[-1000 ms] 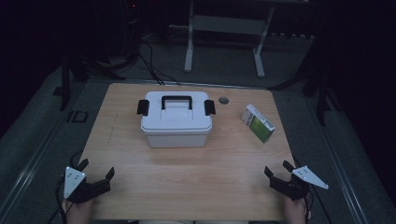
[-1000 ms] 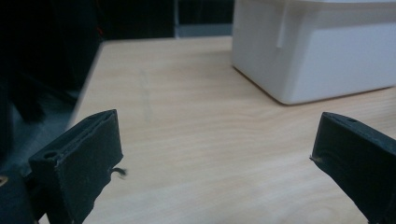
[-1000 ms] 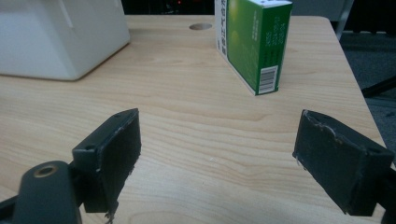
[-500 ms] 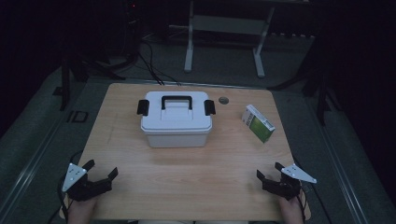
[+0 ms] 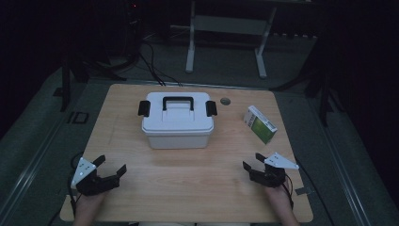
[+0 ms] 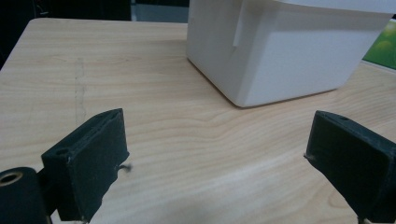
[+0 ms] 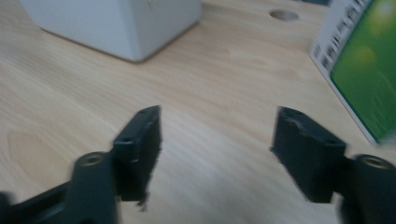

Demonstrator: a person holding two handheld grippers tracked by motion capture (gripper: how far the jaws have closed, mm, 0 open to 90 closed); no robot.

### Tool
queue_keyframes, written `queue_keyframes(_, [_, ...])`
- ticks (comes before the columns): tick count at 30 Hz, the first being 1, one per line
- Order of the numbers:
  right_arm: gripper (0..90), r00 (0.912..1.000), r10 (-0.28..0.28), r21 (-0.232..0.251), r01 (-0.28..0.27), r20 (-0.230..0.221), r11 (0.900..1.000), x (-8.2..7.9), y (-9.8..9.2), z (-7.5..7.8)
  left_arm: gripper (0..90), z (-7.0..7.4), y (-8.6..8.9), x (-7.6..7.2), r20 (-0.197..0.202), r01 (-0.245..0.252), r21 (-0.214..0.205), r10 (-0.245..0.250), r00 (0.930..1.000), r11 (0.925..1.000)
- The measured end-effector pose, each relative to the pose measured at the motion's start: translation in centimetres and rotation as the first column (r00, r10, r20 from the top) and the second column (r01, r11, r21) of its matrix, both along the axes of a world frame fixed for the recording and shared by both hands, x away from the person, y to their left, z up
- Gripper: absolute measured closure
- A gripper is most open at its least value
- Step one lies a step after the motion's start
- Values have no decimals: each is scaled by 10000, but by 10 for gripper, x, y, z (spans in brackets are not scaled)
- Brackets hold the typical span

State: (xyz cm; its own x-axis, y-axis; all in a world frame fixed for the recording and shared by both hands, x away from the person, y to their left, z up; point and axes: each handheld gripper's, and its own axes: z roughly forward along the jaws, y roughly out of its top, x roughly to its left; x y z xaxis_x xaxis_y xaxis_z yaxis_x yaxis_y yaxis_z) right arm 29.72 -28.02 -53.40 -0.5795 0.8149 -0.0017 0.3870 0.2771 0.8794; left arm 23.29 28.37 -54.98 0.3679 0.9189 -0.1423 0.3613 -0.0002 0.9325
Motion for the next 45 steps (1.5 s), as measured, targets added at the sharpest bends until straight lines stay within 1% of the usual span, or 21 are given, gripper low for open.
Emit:
queue_keyframes(3, [396,9997,209,-83,-209,79,9997,8,9,2,93,0,-2,10,-107,80,90,-79,9999,9999])
queue_keyframes(7, [476,9986,512,-303,-509,103,9982,22,24,1,224,1,-7,25,-54,244,381,-242,9997,9990])
queue_keyframes(8, [494,9986,531,-346,-530,26,9980,32,33,-1,316,1,-9,30,-75,289,462,-286,9996,9985])
queue_keyframes(9, [494,9986,531,-346,-530,26,9980,32,33,-1,316,1,-10,33,-114,240,530,-234,9997,9983])
queue_keyframes(10, [538,9978,653,-142,-655,-94,9978,40,39,-3,379,2,-14,43,-278,463,559,-448,9986,9974])
queue_keyframes(11, [538,9978,653,-142,-655,-94,9978,40,39,-3,429,2,-14,43,-278,463,559,-448,9986,9974])
queue_keyframes(12, [569,9975,702,-53,-702,-114,9975,44,42,-4,429,2,-16,47,-314,419,684,-398,9987,9968])
queue_keyframes(15, [713,9972,750,-91,-749,10,9971,61,55,-4,548,3,-21,61,-589,613,622,-576,9966,9962])
queue_keyframes(17, [743,9970,777,-11,-777,-47,9970,65,59,-3,580,5,-24,71,-753,682,677,-630,9952,9954])
queue_keyframes(18, [805,9976,695,-58,-695,-1,9976,68,62,-2,609,6,-25,76,-811,765,696,-708,9942,9946])
queue_keyframes(20, [897,9971,760,-41,-760,-35,9971,81,73,0,722,10,-27,85,-873,874,750,-807,9929,9933])
queue_keyframes(25, [898,9968,782,-7,-783,-171,9969,97,86,3,840,16,-30,106,-1021,988,346,-948,9902,9945])
queue_keyframes(26, [899,9968,767,57,-766,-235,9970,105,92,4,887,18,-34,114,-1089,1037,560,-972,9893,9930])
queue_keyframes(28, [899,9966,790,0,-791,-242,9969,108,95,3,890,18,-36,118,-1090,1161,492,-1102,9879,9920])
queue_keyframes(29, [899,9966,782,5,-782,-259,9969,111,98,3,890,19,-40,124,-1128,1051,736,-964,9889,9917])
queue_keyframes(30, [898,9962,825,119,-822,-287,9965,115,103,3,895,19,-40,124,-1128,1051,736,-964,9889,9917])
queue_keyframes(37, [898,9937,1088,563,-1071,-277,9927,123,119,6,896,19,-50,138,-1067,1284,497,-1226,9867,9905])
queue_keyframes(39, [897,9932,1151,488,-1141,-173,9923,122,123,7,896,21,-53,139,-941,1337,577,-1280,9873,9893])
queue_keyframes(41, [899,9941,1082,378,-1078,-85,9935,122,125,8,896,21,-53,139,-918,1366,395,-1325,9869,9898])
queue_keyframes(43, [900,9940,1089,543,-1081,-126,9927,121,125,8,897,20,-55,138,-939,1503,253,-1473,9846,9883])
queue_keyframes(45, [900,9942,1076,635,-1067,-96,9923,119,124,7,898,19,-57,136,-911,1434,355,-1397,9860,9890])
